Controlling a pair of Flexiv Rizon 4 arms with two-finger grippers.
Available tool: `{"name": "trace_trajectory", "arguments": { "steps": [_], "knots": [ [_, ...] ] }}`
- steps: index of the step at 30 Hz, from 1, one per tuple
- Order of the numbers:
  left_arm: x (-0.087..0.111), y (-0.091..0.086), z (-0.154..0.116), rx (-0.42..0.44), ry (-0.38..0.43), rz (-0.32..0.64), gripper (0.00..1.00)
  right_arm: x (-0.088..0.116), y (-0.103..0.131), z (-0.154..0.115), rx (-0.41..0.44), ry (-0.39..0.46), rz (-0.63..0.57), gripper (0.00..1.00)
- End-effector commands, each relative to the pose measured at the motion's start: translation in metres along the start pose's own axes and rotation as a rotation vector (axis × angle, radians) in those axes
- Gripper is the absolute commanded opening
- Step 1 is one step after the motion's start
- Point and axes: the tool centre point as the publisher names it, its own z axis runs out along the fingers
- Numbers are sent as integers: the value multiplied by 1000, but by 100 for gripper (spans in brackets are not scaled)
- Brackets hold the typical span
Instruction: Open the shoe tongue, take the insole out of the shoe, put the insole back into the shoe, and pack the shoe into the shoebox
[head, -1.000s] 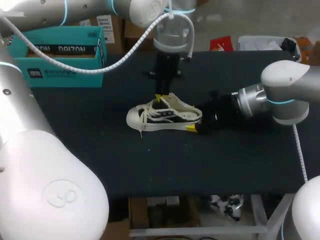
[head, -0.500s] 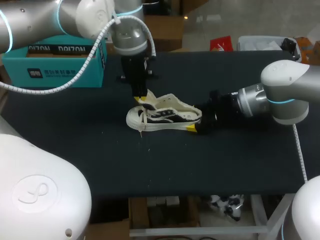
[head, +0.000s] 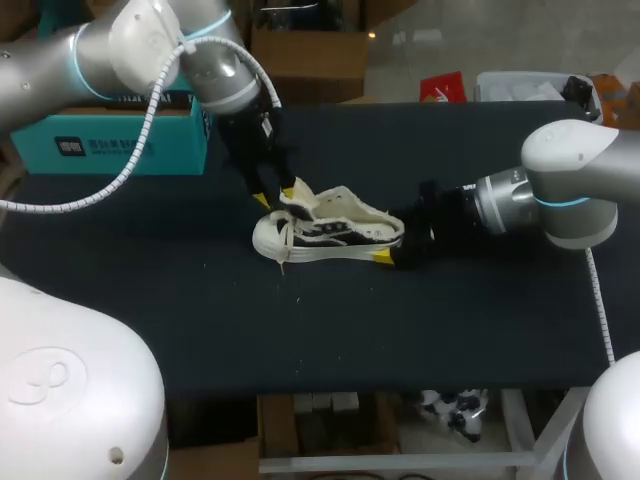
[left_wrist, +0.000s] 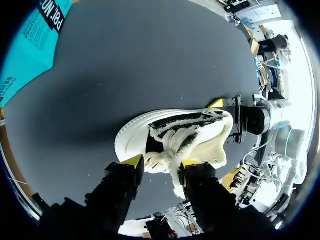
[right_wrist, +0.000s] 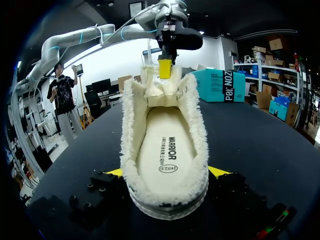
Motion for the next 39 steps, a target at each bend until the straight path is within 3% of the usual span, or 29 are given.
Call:
{"name": "trace_trajectory", "arguments": {
  "steps": [1,6,8,9,12,15,16,31,39],
  "knots": [
    [15,21,-31,81,-35,43,53,-1,-4,1,-3,1,0,0],
    [43,21,-57,149,-59,128,44,-1,-4,1,-3,1,0,0],
    [54,18,-63,161,-66,181,25,-1,-4,1,-3,1,0,0],
    [58,16,-65,173,-72,203,0,-1,-4,1,-3,1,0,0],
    [68,18,-71,79,-72,447,0,-1,-4,1,-3,1,0,0],
    [69,23,-74,-191,-50,944,0,-1,-4,1,-3,1,0,0],
    [69,22,-74,-240,-70,994,0,-1,-4,1,-3,1,0,0],
    [69,22,-74,-240,-70,994,0,-1,-4,1,-3,1,0,0],
    [86,9,-41,-320,-84,1170,0,-1,-4,1,-3,1,0,0]
  ]
}}
